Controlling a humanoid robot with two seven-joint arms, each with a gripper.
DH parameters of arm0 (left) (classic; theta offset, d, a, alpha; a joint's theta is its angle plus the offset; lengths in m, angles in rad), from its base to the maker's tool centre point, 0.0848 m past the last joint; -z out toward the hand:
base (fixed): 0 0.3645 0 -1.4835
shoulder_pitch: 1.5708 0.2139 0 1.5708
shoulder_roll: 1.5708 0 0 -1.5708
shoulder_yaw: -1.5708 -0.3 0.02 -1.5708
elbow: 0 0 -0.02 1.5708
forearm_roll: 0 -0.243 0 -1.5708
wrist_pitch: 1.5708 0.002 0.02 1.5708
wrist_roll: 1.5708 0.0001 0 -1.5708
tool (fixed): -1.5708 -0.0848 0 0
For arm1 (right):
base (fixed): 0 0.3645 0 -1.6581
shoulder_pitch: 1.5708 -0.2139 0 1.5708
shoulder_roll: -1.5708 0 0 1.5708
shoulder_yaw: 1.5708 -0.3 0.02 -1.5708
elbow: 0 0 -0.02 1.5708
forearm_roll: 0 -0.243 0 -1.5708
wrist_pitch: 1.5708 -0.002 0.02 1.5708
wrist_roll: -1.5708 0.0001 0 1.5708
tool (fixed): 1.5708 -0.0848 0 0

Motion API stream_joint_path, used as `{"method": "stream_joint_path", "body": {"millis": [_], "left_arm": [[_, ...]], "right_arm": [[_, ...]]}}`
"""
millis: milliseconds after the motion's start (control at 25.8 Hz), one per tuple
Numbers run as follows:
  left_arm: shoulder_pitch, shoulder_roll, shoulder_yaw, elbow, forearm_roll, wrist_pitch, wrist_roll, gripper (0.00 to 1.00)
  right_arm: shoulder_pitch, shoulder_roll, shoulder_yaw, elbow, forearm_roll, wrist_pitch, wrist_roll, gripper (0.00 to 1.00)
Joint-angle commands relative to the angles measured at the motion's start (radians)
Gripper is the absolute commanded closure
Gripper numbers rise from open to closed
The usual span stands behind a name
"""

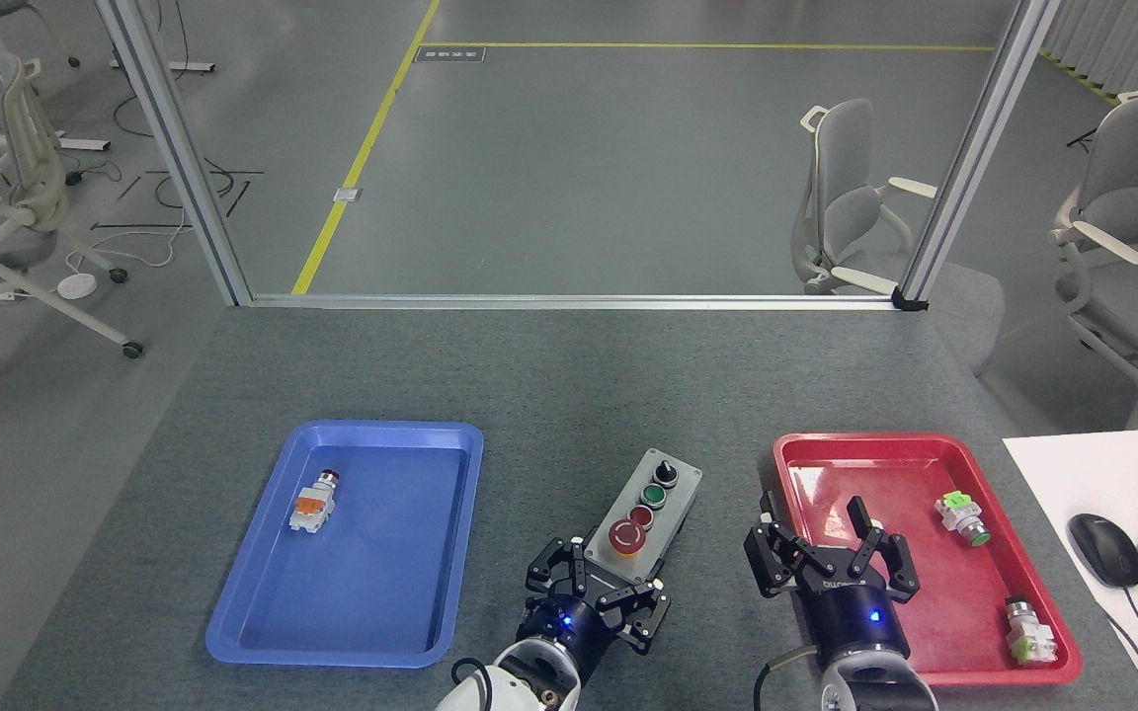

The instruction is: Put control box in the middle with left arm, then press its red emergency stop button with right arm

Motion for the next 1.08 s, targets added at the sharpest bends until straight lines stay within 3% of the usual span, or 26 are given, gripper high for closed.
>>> {"method": "stream_joint_path", "body": {"millis": [0,77,193,348,619,1045], "left_arm": [[-0.004,0.000,-0.027,0.003,0.000,0.000,-0.006,1.00],[-0.004,0.000,-0.032,0.002,0.000,0.001,-0.009,0.99],[-0.004,0.000,-0.033,0.003,0.000,0.001,-0.014,0.83],[-0.004,0.000,-0.035,0.003,0.000,0.001,-0.027,0.76],[-0.004,0.000,-0.033,0.000,0.000,0.003,-0.038,0.41],[-0.004,0.001,-0.035,-0.003,0.000,0.004,-0.041,0.27]], "right_arm": [[0.000,0.004,0.002,0.009,0.031,0.000,-0.006,0.03],[0.002,0.005,0.005,0.009,0.033,-0.002,-0.006,0.04],[0.002,0.005,0.015,0.009,0.033,-0.015,-0.004,0.07],[0.003,0.002,0.017,0.009,0.028,-0.034,0.000,0.10],[0.003,0.002,0.018,0.009,0.033,-0.037,0.000,0.18],[0.003,0.007,0.026,0.019,0.033,-0.029,0.000,0.18]]}}
